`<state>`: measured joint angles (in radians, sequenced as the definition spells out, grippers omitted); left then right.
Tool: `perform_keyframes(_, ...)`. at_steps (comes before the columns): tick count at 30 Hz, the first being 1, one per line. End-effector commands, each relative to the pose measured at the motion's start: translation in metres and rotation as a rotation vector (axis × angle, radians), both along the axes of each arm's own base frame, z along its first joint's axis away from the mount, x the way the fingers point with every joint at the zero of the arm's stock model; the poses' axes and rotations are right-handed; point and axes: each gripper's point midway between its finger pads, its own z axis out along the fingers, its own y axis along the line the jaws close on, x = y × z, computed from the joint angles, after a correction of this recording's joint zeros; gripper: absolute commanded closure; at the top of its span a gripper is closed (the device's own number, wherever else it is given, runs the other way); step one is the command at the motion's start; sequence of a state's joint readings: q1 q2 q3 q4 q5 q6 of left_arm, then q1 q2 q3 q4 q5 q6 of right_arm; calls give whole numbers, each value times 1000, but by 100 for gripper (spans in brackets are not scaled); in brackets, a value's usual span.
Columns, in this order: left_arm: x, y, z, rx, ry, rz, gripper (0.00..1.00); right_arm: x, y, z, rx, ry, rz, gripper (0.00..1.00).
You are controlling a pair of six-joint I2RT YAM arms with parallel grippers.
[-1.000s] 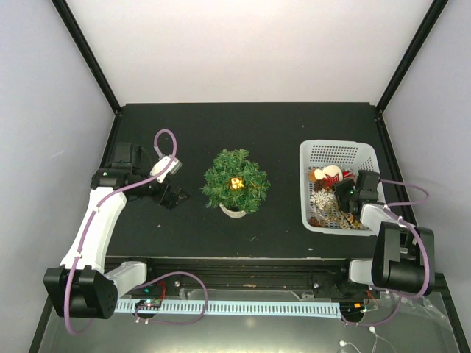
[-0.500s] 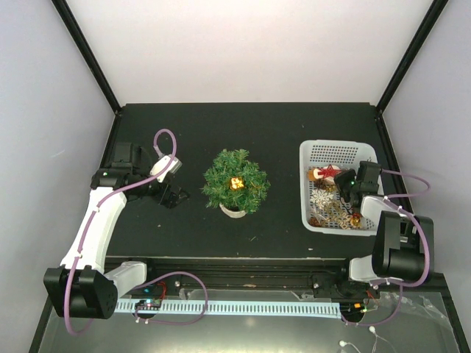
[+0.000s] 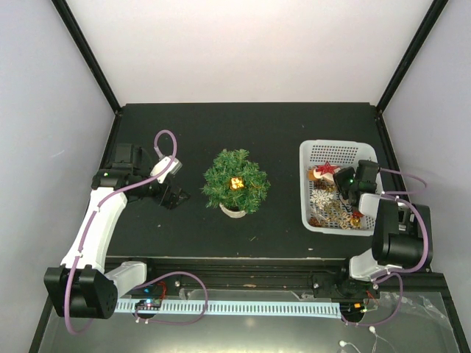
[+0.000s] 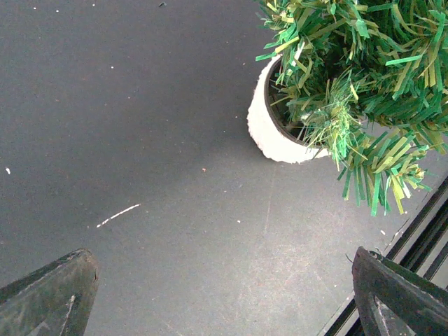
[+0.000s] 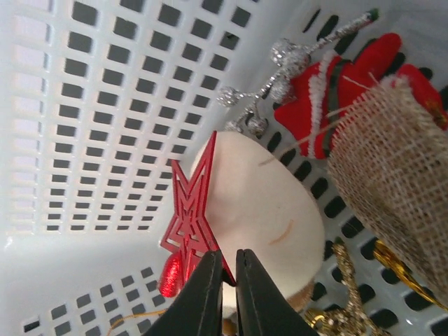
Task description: Decorate the small christmas tree
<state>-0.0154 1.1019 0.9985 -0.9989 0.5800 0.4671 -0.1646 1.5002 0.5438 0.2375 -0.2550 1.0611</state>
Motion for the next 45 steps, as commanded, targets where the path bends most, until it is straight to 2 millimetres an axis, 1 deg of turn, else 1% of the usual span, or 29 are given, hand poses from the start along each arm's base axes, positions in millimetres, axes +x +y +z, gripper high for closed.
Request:
perform_keyframes(1, 1, -4, 1, -24, 8, -3, 1, 19, -2, 20, 19, -122, -14, 90)
perform_keyframes(5, 1, -4, 1, -25, 9, -2, 1, 27, -1, 27, 38, -163, -13, 89)
perform_keyframes(9, 1, -4, 0, -25, 11, 0, 1, 33, 0, 26, 54, -174, -4, 85)
perform_keyframes(11, 1, -4, 0, -25, 11, 0, 1, 35, 1, 24, 58, -172, -1, 86)
perform_keyframes(15, 1, -4, -1, -27, 10, 0, 1, 37, 1, 22, 64, -170, 1, 90)
perform_keyframes(19, 0, -4, -1, -27, 10, 0, 1, 35, 3, 24, 61, -173, 9, 97)
perform_keyframes(21, 1, -4, 0, -27, 6, 1, 1, 35, 3, 27, 53, -177, 14, 99)
perform_keyframes(24, 0, -4, 0, -27, 2, 0, 1, 33, 4, 36, 48, -191, 25, 99)
perform_keyframes(31, 0, -4, 5, -27, -17, 0, 1, 26, 2, 86, -46, -249, 63, 99)
perform_keyframes(34, -1, -4, 10, -24, -31, 0, 1, 22, 9, 113, -106, -272, 116, 99)
perform_keyframes(35, -1, -3, 11, -21, -35, 2, 1, 20, 15, 127, -130, -298, 148, 99)
perform_keyframes(36, -2, -3, 14, -19, -43, 2, 1, 17, 19, 137, -158, -312, 177, 99)
perform_keyframes(39, -3, -1, 21, -3, -67, 4, 1, 2, 43, 172, -245, -388, 289, 99)
perform_keyframes(40, -4, 1, 23, 8, -75, 2, 1, -6, 54, 186, -286, -419, 337, 99)
perform_keyframes(42, -5, 3, 25, 28, -90, 4, 1, -18, 78, 203, -332, -451, 420, 99)
perform_keyframes(45, -7, 4, 30, 37, -101, 4, 1, -37, 115, 235, -387, -526, 534, 99)
